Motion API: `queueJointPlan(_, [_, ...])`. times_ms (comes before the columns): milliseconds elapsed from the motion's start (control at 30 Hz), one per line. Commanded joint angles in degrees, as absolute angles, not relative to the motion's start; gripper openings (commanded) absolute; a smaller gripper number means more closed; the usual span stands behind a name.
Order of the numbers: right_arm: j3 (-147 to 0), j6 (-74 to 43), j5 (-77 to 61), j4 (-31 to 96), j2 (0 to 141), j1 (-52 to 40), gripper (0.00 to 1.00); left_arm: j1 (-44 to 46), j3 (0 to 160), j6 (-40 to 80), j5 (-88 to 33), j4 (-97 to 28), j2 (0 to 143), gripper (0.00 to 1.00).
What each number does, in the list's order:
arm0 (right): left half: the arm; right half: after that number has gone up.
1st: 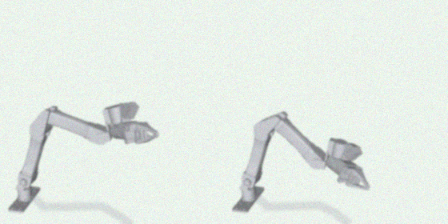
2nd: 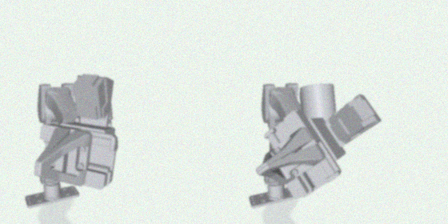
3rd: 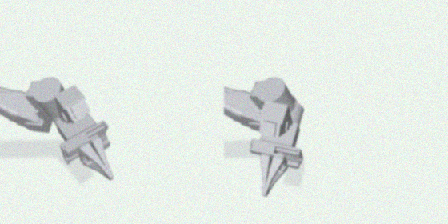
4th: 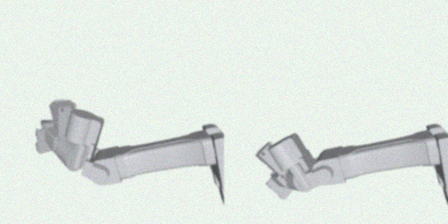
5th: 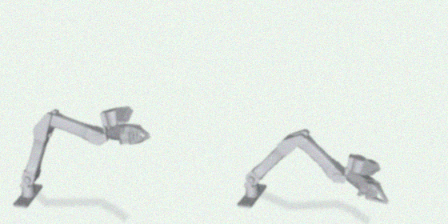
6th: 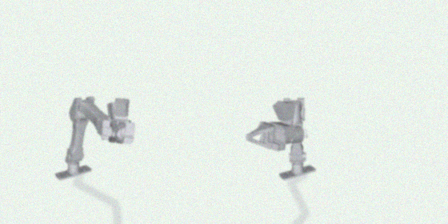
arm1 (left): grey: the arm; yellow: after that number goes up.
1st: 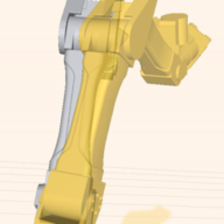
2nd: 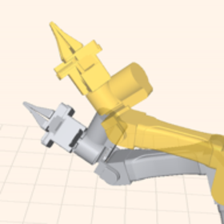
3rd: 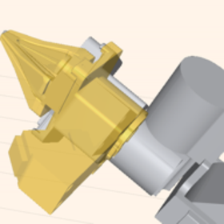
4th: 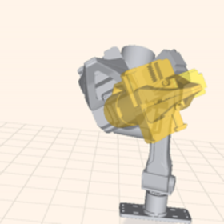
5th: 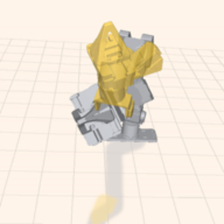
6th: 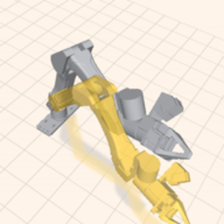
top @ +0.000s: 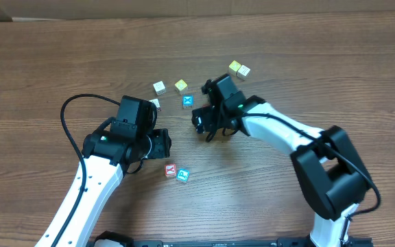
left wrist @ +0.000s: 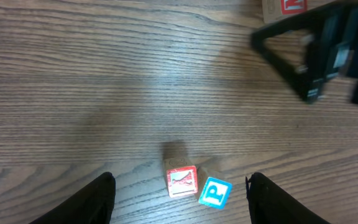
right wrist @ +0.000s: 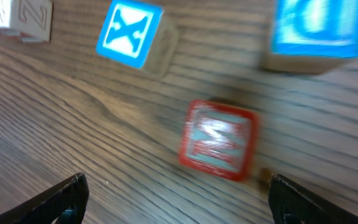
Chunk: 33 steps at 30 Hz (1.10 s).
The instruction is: Flip 3 blocks
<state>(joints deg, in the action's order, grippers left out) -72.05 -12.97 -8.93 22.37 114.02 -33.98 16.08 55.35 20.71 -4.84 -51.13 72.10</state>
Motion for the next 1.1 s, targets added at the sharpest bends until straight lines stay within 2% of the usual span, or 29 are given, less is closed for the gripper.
queueJointPlan(0, [-72.8, -13.3, -6.8, 20.0, 114.9, -35.2, 0.93, 15.9, 56.3, 19.2, -6.2, -51.2, 71.3, 0.61])
queueJointPlan(233, [-72.8, -18.6, -1.2, 17.9, 115.3, -35.4, 0.78, 15.9, 56.3, 19.2, -6.8, -51.4, 71.3, 0.61])
queueJointPlan(633, [-72.8, -29.3, 2.5, 15.6, 117.9, -35.4, 0.77, 15.9, 56.3, 18.6, -7.2, -52.2, 71.3, 0.61])
queueJointPlan(767, [-72.8, -31.4, 1.3, 15.6, 119.2, -35.4, 0.71, 15.9, 56.3, 18.6, -7.2, -52.5, 71.3, 0.61])
queueJointPlan(900, [-72.8, -31.6, 1.3, 15.8, 119.2, -35.4, 0.53, 15.9, 56.3, 18.6, -7.5, -52.5, 71.3, 0.61])
queueJointPlan(1000, [-72.8, -31.6, 1.3, 17.2, 119.2, -35.4, 0.23, 15.9, 56.3, 18.6, -7.6, -52.5, 71.3, 0.61])
queueJointPlan(1033, [-72.8, -31.6, 1.3, 17.7, 119.1, -35.3, 0.16, 15.9, 56.3, 18.6, -7.5, -52.5, 71.3, 0.61])
queueJointPlan(1067, [-72.8, -31.6, 1.3, 18.3, 119.0, -35.3, 0.15, 15.9, 56.3, 18.6, -7.5, -52.5, 71.3, 0.61])
